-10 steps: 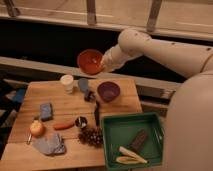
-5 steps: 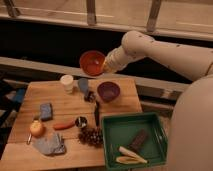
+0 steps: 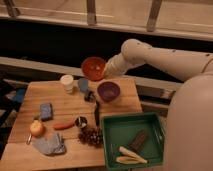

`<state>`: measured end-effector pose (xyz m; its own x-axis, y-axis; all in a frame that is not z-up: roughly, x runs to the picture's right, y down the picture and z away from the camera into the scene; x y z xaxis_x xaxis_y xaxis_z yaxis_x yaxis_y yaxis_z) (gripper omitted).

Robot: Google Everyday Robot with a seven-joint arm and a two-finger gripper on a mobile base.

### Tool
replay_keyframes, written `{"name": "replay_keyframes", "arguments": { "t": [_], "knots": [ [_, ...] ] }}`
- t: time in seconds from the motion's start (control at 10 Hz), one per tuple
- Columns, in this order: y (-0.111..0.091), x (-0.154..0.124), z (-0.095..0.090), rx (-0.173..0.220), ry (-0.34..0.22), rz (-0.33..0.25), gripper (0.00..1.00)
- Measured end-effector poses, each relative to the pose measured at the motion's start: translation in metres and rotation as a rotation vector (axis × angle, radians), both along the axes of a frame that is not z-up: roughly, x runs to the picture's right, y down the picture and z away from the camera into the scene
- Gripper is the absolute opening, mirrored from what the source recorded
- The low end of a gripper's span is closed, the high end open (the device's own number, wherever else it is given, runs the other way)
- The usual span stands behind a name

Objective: Stack bowls on top of each other

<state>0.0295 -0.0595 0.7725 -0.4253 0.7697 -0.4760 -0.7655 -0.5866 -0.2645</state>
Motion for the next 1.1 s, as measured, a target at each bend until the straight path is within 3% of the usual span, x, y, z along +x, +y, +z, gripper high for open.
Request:
{"name": "replay_keyframes", "arguments": {
  "t": [0.3,0.7,0.9,1.1],
  "knots": [
    [0.044,0.043,0.025,-0.087,0.057,0.093,0.0],
    [0.062,0.059,0.068,-0.177,0.091,0.142,0.0],
    [0.064,0.058,0.074,-0.187,0.101,0.151,0.03],
    [0.064,0.058,0.074,-0.188,0.101,0.151,0.17]
  ]
}}
